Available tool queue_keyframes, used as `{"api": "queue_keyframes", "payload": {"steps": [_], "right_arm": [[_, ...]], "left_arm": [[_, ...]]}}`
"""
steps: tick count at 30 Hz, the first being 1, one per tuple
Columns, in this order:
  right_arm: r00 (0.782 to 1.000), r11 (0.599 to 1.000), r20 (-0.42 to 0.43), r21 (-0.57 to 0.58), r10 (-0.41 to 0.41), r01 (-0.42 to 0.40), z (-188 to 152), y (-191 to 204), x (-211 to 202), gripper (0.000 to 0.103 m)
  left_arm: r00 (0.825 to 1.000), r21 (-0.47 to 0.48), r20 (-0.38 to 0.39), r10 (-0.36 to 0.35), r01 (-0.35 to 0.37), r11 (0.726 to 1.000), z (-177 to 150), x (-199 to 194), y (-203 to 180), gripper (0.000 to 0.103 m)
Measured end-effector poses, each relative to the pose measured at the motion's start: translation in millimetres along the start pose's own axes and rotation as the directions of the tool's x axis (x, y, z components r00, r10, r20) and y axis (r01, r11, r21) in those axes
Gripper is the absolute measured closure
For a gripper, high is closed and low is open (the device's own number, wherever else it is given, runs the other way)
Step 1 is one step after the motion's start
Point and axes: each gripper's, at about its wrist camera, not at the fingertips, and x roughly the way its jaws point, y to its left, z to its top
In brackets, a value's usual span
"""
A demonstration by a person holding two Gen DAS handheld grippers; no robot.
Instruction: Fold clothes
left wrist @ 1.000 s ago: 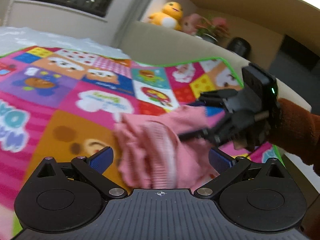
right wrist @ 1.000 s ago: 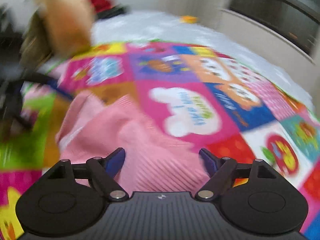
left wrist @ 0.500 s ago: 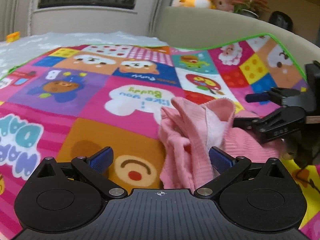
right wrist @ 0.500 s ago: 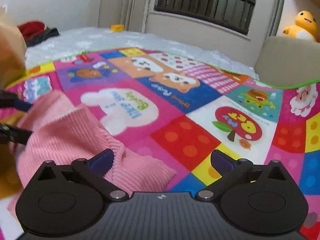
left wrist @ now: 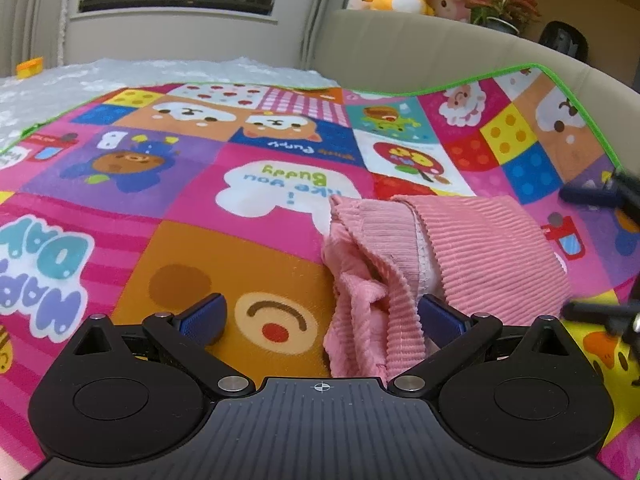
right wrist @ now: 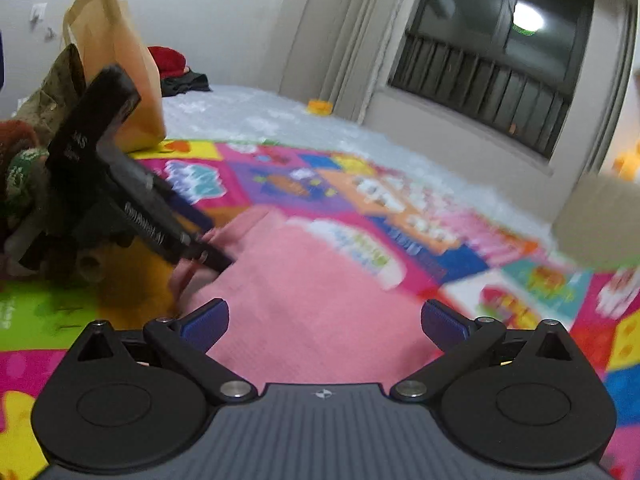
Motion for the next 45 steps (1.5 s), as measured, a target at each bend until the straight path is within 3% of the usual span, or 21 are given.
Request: {"api": "queue_keyframes", "payload": {"steps": [2,5,10,14,16,18,21,22,24,27,29,31,33,38,41,45], "right_arm": [[0.999,0.999,-0.051,0.036,-0.008,0.01,-5,-2,17,0.01],[0.995,0.998,-0.101,0.069,-0.006,0.013,-15,-4,43,0.009],[0.995,0.997,-0.09,0.067,-0.035,0.041,-16,-1,48,0.003],[0.998,0.95,-0.056,0.311,-0.007,0.024,-17,-26,13,0.003],[0.999,0.875,-0.028,0.484,0.028,-0.011,-27,-44,-9,0.001],[0.995,0.759,0.003,0.646,0.099,-0.078,-45,-58,-23,0.0],[0.974,0.604,0.048,0.777,0.223,-0.177,-69,-58,-22,0.001],[0.963,0.556,0.066,0.805,0.262,-0.206,-76,-54,-19,0.006],[0.939,0.461,0.101,0.85,0.33,-0.254,-90,-48,-11,0.015],[0.931,0.418,0.08,0.877,0.357,-0.236,-98,-47,11,0.032],[0.936,0.411,0.075,0.885,0.343,-0.221,-96,-56,19,0.044],[0.948,0.414,0.065,0.889,0.312,-0.197,-93,-73,25,0.044],[0.959,0.449,0.041,0.878,0.28,-0.168,-88,-88,31,0.044],[0.98,0.582,-0.037,0.809,0.193,-0.084,-69,-115,42,0.042],[0.987,0.642,-0.074,0.766,0.141,-0.035,-59,-127,42,0.04],[0.99,0.711,-0.095,0.704,0.107,-0.009,-48,-138,43,0.038]], "left_arm": [[1.0,-0.001,0.014,0.001,-0.001,1.0,1,-7,0,0.0],[0.999,-0.009,0.033,-0.013,0.013,1.0,5,-17,2,0.0],[0.994,0.032,0.05,-0.101,0.099,0.995,15,-33,-6,0.0],[0.98,0.11,0.068,-0.187,0.179,0.978,30,-32,-19,0.0],[0.97,0.135,0.072,-0.231,0.22,0.966,40,-27,-22,0.0],[0.958,0.143,0.071,-0.277,0.265,0.954,53,-15,-21,0.0],[0.943,-0.01,0.049,-0.33,0.331,0.944,73,19,4,0.0],[0.938,-0.075,0.041,-0.345,0.348,0.935,79,31,15,0.0],[0.922,-0.227,0.02,-0.386,0.38,0.897,81,57,41,0.0],[0.873,-0.415,-0.01,-0.487,0.439,0.797,67,91,71,0.0],[0.86,-0.429,-0.02,-0.511,0.454,0.781,55,99,75,0.0],[0.85,-0.403,-0.032,-0.526,0.47,0.785,44,99,72,0.0],[0.843,-0.357,-0.034,-0.537,0.492,0.794,37,91,63,0.0],[0.779,-0.28,-0.055,-0.625,0.589,0.758,18,65,19,0.0],[0.756,-0.197,-0.098,-0.647,0.623,0.757,-3,54,-23,0.0],[0.69,-0.151,-0.129,-0.712,0.696,0.702,-28,44,-74,0.0]]}}
